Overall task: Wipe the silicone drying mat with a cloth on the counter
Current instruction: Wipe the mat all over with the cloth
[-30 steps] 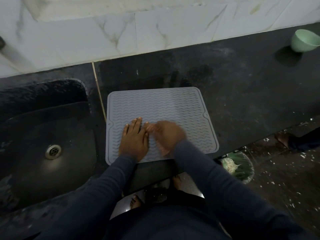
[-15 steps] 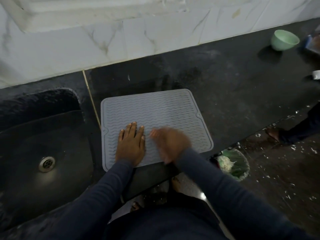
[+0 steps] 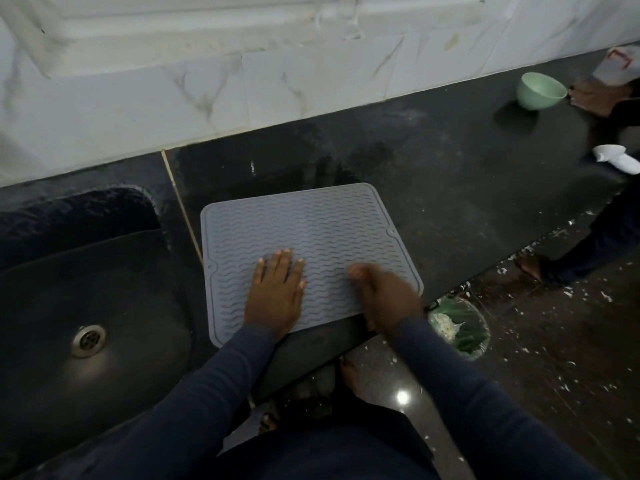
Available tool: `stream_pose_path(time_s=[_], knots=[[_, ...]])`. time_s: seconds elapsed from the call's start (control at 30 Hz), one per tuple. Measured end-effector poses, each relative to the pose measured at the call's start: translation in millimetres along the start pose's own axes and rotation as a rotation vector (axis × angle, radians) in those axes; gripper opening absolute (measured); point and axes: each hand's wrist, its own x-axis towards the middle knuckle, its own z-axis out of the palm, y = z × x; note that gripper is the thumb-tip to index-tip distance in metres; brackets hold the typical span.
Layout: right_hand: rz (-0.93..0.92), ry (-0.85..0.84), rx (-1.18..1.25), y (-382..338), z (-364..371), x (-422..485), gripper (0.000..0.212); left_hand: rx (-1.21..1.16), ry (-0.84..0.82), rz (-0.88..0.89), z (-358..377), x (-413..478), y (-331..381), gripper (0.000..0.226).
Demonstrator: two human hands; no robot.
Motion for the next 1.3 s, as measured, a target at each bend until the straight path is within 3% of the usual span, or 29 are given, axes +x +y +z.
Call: stream_pose_path(time_s=[0.1,0.3,0.4,0.5,0.6,0.63,0.77,0.87,1.0,1.13,1.2,1.3], knots=[[-0.213,-0.194,-0.035,-45,35,-38,0.035,-0.095,0.010,-0.029,8,-1,5,0.055],[0.172,0.000,-0.093,49,1,-15,0.037,-0.086,0.056,-0.042,14,-4,4,0.050],[0.241,0.001,-0.186,50,-15,0,0.036,-0.108,0.059,-0.044,14,-3,3,0.051],[0.113,-0.027,-0.088,7,0,-10,0.045,-0.139,0.060,-0.053,15,-4,3,0.052],[-0.069,-0.191,-0.069,-36,38,-37,0.030,-0.173,0.068,-0.051,16,-3,1,0.054],[-0.077,-0.177,-0.080,-35,40,-39,0.027,-0.172,0.068,-0.049,16,-3,0,0.054],[0.185,0.004,-0.083,35,-2,-24,0.031,-0.175,0.074,-0.051,17,-4,-1,0.055],[0.300,0.009,-0.167,63,-26,0,0.031,-0.162,0.080,-0.049,17,-4,0,0.055],[0.108,-0.012,-0.122,5,-12,-1,0.039,-0.143,0.081,-0.055,19,-2,0,0.055],[-0.214,-0.199,-0.103,-57,39,-31,0.029,-0.145,0.058,-0.043,22,-3,-3,0.059],[-0.148,-0.150,-0.091,-34,31,-23,0.032,-0.140,0.067,-0.052,23,-3,-4,0.056],[0.117,-0.027,-0.122,37,-10,5,0.040,-0.125,0.085,-0.062,24,-3,-2,0.053]])
